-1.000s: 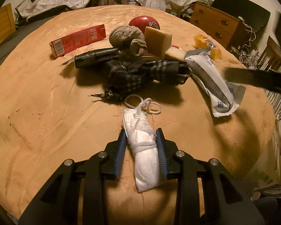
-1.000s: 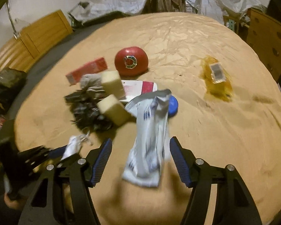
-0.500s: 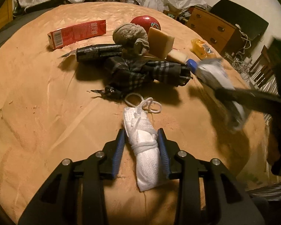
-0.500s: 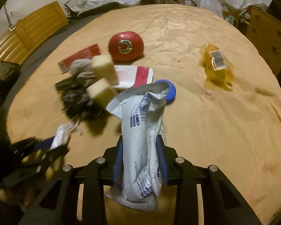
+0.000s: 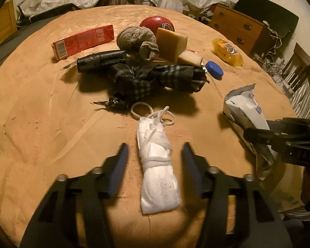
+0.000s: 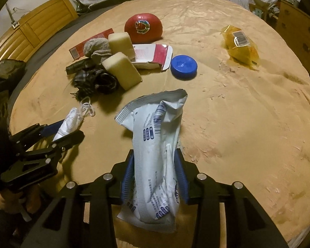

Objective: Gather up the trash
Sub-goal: 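Grasp the white tissue bundle with the left tool while the right tool grasps the white-blue packet, then lift and carry the tissue bundle and packet over the white bucket with both tools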

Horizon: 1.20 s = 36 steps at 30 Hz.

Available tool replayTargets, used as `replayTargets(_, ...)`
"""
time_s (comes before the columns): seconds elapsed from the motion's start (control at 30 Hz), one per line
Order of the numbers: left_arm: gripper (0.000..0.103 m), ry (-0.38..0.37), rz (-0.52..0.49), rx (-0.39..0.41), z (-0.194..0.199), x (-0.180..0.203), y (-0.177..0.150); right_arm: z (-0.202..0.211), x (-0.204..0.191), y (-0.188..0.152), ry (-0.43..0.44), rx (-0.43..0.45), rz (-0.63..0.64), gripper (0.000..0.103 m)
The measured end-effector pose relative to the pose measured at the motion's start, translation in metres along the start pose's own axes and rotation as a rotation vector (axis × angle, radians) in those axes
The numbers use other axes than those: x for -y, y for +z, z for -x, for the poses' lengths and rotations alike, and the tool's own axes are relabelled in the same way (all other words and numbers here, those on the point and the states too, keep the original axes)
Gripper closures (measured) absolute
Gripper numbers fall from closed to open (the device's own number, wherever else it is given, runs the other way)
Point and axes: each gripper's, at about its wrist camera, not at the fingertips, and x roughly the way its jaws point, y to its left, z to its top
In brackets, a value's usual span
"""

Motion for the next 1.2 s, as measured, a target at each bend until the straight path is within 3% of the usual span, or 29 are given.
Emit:
replayTargets(0.03,0.071,0.003,0.0,-0.001,0.001,0.0,0.0,0.0,-0.001,-0.001,-0.005,0.004,0.004,0.065)
replayTargets(0.1,0.077,-0.001,0.006,0.001,0.003,-0.002,-0.002,0.002,-0.004,-0.004,-0.013,0.017,0.012,0.068)
replayTargets(0.4,0.077,0.012,-0.018,0.08,0.043,0.006,-0.007,0.046,-0.013,-0.025,0.018,0.184,-0.055,0.073)
replayTargets(0.93,0.077,0.074,-0.072,0.425,0.169,0.043,-0.002,0.181,-0.072,-0.057,-0.071,0.603,0.008,0.072)
replayTargets(1.2,0.077,0.135,-0.103,0.554,0.206,0.064,-0.004,0.221,-0.095,-0.084,-0.144,0.732,0.03,0.072)
